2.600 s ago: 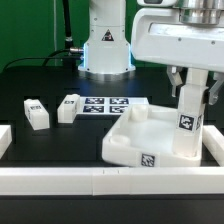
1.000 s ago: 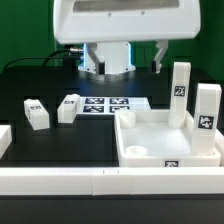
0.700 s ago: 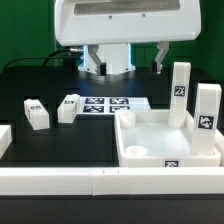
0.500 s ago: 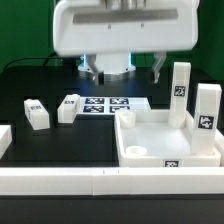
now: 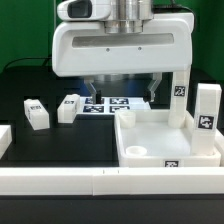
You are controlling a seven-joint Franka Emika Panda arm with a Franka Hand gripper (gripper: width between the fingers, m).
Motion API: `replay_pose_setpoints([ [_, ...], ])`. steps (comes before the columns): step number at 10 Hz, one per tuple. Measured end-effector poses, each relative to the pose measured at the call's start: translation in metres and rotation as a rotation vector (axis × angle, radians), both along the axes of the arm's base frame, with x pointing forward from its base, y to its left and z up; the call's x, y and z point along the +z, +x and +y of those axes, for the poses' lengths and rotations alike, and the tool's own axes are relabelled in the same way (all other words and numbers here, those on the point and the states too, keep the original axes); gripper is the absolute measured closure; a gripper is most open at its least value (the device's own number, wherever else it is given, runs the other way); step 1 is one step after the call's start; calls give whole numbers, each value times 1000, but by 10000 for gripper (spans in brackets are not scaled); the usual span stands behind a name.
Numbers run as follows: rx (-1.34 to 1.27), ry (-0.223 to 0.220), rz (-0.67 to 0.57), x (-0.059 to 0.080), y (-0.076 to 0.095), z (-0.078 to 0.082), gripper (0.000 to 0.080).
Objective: Assemble desk
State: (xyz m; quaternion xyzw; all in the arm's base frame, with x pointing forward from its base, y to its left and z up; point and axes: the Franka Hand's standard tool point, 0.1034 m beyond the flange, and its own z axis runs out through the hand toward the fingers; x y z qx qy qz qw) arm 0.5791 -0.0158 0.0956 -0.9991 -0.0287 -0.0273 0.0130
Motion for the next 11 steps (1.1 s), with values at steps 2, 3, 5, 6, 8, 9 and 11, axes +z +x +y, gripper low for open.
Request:
replay_pose_setpoints([
  [2,34,-11,-4,-12,-3,-4,151],
  [3,38,-21,-1,-29,-6,-5,151],
  [5,50,-36,-16,-54,-7,-2,151],
  [6,52,-42,-19,-66,-8,-3,151],
  [8,51,-50,-17,-78,-11,-5,151],
  [9,51,-52,-16,-81,-12,-5,151],
  [11,49,-52,-14,-82,-13,-5,151],
])
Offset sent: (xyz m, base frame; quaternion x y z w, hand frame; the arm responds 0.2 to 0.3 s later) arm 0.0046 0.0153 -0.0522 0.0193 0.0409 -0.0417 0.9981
